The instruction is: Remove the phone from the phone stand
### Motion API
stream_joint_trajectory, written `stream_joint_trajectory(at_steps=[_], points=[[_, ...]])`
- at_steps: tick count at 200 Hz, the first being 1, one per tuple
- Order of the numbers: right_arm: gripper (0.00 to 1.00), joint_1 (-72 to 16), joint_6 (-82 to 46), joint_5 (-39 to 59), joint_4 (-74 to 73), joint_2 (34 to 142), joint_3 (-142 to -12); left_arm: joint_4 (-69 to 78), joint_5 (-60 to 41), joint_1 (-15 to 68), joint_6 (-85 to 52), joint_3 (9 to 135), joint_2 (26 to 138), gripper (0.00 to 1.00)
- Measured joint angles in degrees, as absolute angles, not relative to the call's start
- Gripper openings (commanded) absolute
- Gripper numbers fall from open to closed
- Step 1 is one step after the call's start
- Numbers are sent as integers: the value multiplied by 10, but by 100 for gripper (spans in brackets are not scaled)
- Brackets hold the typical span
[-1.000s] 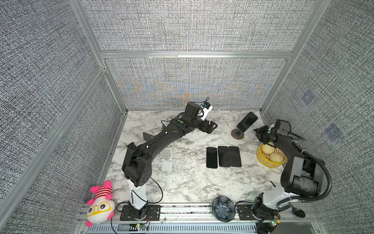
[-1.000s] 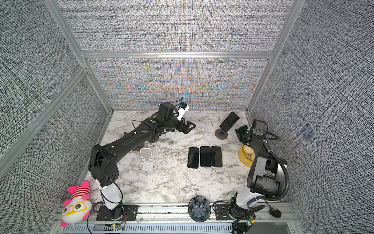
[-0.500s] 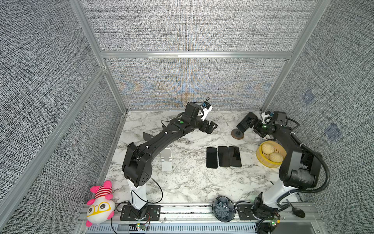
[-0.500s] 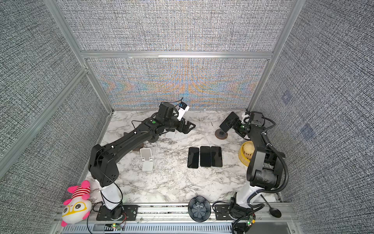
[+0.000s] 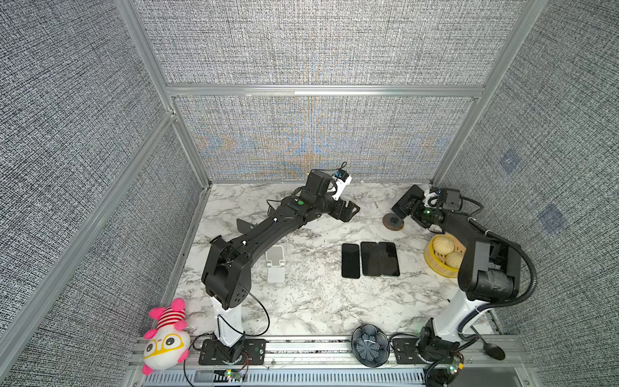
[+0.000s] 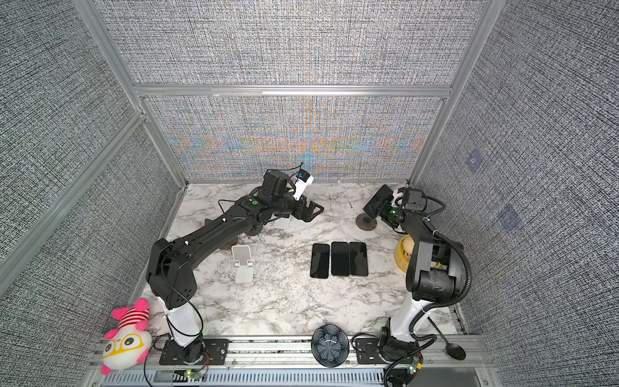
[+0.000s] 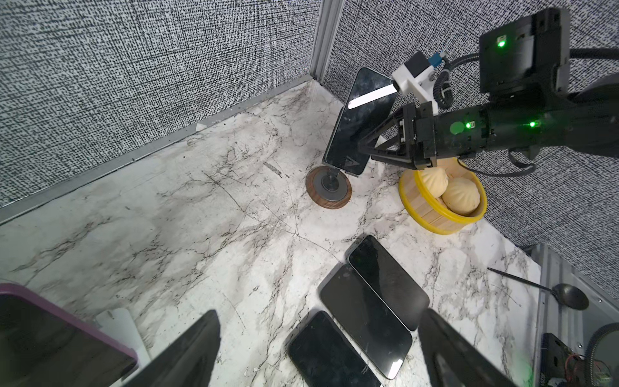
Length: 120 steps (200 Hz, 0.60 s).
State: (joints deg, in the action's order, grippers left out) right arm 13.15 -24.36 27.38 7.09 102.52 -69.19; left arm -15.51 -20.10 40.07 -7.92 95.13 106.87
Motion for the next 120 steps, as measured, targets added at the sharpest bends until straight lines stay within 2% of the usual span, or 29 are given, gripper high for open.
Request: stream_joint_trajectory(at_steps=[16, 35, 51, 112, 120], points=[[59, 131, -249, 270, 52, 1025, -683, -155, -201, 401, -79, 950, 1069, 93], [58, 131, -254, 268, 28, 1024, -671, -155, -201, 401, -79, 949, 1069, 93], [52, 130, -257, 268, 17, 1026, -668, -155, -202, 401, -79, 949, 1069, 93], [46, 129, -270, 270, -19, 1043, -672, -155, -206, 401, -79, 950, 1069, 93], [43, 129, -270, 270, -21, 1047, -675, -155, -206, 401, -80, 950, 1069, 93]])
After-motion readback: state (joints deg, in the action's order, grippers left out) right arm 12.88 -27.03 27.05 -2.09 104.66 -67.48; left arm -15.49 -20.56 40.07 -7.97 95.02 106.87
